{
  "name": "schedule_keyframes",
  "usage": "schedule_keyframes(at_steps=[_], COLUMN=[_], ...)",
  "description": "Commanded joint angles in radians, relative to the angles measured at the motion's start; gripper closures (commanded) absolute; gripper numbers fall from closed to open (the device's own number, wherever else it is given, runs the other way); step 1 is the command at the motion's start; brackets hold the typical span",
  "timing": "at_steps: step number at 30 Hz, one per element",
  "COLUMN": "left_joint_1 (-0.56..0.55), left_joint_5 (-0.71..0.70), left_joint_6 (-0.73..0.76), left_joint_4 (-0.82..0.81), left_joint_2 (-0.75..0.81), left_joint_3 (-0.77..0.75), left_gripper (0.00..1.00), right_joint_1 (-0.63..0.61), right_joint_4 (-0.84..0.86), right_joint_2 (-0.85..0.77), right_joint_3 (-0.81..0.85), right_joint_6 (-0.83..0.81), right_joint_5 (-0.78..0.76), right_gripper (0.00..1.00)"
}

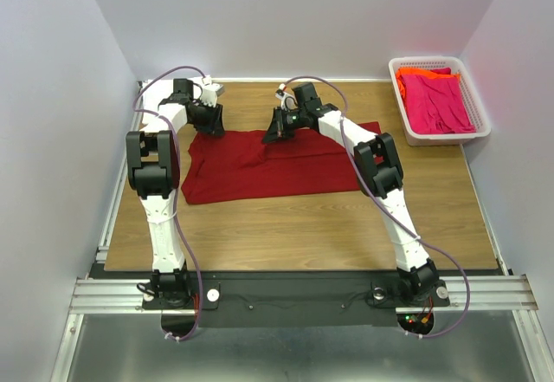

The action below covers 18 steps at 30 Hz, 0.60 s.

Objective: Fold and stack the t-shirts
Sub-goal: Fold the tshirt

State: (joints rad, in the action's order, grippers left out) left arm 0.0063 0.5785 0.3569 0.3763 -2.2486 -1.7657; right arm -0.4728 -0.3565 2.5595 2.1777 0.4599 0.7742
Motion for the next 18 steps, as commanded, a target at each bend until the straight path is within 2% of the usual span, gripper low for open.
schedule_keyframes(at_steps=[1,7,18], left_joint_1=[-0.003,-0.003,-0.003], left_joint_5=[-0.037,-0.002,0.046], left_joint_6=[-0.019,-0.016,0.002], left_joint_4=[-0.013,-0.020,0.003], left_joint_2=[0.012,0.018,0.007], left_joint_3=[-0.031,0.003,-0.009], left_gripper=[0.54,0.52,0.60], right_joint_1=[-0.006,-0.006,-0.006], right_joint_4=[0.045,0.045,0.045], right_joint_2=[-0.005,-0.004,0.001], right_joint_3=[0.001,-0.001,0.001], right_joint_6=[-0.017,-0.020,-0.024], right_joint_5=[0.002,0.000,-0.007], right_gripper=[0.99,1.00,0.99])
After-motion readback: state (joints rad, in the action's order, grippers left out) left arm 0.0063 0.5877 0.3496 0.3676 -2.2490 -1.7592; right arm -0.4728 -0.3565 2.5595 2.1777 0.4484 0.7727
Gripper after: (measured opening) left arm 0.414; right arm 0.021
